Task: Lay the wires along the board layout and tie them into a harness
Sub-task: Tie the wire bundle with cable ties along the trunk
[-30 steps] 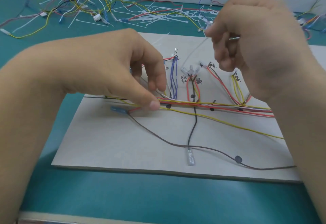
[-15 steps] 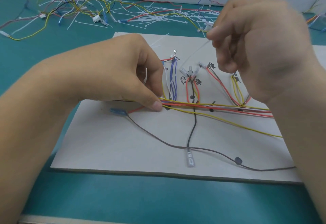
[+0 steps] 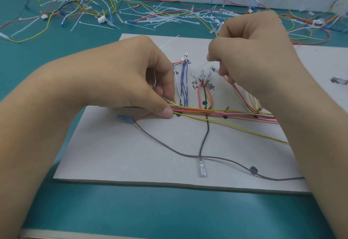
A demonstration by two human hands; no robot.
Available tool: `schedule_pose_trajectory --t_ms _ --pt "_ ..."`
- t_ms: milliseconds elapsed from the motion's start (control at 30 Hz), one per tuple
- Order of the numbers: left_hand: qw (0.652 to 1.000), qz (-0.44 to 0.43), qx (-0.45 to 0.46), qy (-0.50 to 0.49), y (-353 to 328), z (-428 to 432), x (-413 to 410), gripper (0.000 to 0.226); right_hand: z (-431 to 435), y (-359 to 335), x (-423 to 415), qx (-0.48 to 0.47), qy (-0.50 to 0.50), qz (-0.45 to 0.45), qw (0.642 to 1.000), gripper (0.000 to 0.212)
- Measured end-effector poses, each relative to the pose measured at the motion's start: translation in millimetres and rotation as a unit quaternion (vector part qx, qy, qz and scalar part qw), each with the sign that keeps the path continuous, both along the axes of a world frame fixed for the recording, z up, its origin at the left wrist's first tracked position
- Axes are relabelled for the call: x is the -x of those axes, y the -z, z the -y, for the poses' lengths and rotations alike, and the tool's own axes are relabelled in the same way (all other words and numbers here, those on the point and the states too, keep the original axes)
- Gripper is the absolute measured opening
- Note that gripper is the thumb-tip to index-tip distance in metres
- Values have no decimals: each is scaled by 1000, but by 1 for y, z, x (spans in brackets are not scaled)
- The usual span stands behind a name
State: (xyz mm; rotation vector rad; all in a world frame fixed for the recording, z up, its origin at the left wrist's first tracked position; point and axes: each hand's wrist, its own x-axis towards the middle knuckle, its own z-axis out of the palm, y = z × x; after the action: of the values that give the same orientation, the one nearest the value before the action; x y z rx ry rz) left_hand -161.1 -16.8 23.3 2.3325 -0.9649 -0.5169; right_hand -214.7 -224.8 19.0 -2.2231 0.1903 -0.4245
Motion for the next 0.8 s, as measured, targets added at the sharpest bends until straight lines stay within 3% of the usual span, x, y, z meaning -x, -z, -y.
schedule_pose_trajectory --t_ms 100,267,500,600,800 --pt "1000 -1 -2 0 0 0 0 40 2 1 -1 60 22 13 998 20" --pt "1000 -2 -6 0 -1 0 0 40 -2 5 -2 22 11 19 1000 12" --pt "1000 -6 -9 2 0 0 0 41 -5 -4 3 -203 -68 67 974 13" --pt "1000 -4 -12 7 -1 0 0 40 -5 -6 5 -259 -113 79 956 24" --pt "1000 -2 -16 12 -1 0 -1 37 -8 -6 7 -321 -145 62 934 20"
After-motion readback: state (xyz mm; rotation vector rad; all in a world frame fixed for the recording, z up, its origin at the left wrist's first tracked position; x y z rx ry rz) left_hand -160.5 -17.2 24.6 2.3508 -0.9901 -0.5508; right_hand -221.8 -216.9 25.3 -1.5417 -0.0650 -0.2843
